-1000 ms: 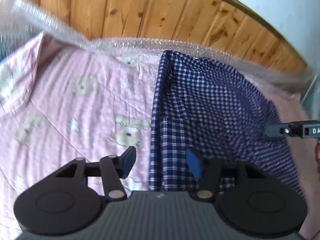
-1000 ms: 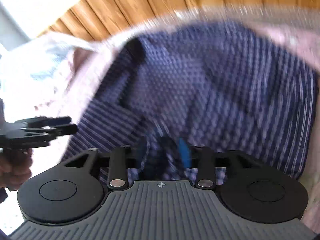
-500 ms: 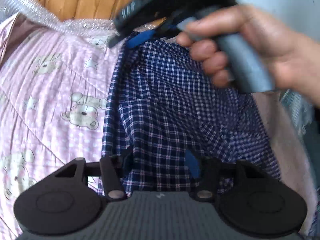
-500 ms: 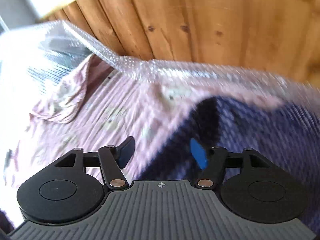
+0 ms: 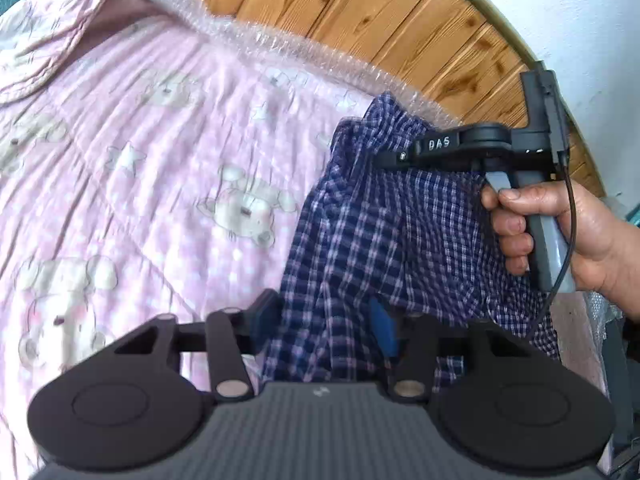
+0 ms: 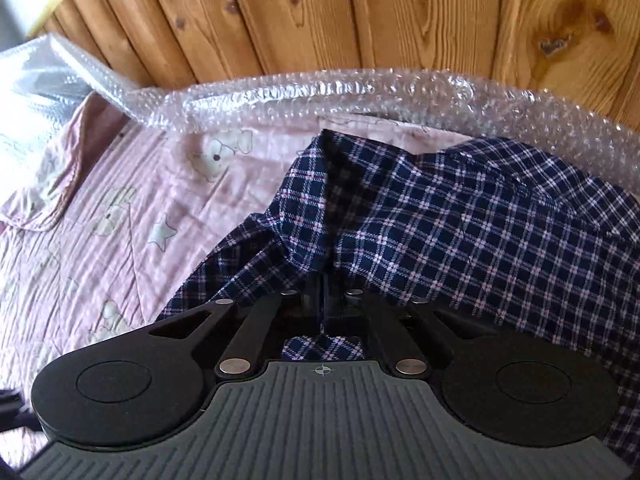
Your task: Fold clothes
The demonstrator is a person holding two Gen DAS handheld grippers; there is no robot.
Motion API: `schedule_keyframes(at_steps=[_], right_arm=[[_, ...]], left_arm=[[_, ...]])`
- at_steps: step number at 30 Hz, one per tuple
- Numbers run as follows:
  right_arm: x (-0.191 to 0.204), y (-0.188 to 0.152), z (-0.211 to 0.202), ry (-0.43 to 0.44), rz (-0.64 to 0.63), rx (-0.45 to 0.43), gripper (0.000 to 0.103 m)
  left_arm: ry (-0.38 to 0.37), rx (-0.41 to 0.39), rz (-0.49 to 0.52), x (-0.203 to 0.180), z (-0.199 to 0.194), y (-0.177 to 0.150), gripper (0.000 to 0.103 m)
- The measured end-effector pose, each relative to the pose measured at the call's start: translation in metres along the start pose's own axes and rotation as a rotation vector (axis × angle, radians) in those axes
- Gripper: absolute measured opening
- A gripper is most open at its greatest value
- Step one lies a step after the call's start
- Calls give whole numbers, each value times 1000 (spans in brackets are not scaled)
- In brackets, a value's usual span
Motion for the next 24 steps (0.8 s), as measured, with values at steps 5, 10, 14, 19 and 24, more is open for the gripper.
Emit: schedule_keyframes(at_steps=[5, 10, 14, 19, 24], right_arm=[[4, 3, -48, 11, 16, -69, 20], [1, -46, -150, 98, 91, -236, 26], [-18, -124, -180, 70, 193, -198, 28], [-50, -209, -175, -43, 272, -117, 7], [-46, -209, -215, 1, 286, -236, 32]], left_arm=[[-24, -23, 27, -2, -13, 14, 51], [-42, -58, 36, -13, -12, 30, 53], [60, -5, 123, -33, 27, 36, 55], [64, -6, 206, -47, 15, 47, 51], [24, -2, 280, -67, -1, 46, 57]])
Point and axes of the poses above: each gripper's, at about its wrist camera, not at the fingertips, and z roughly the way its jaws point, x to its left, y to its top, the point moved 1 cm from there along z, roughly the way its jaws point, and after that the axes turned 14 degrees about y, right-handed, at the moved point
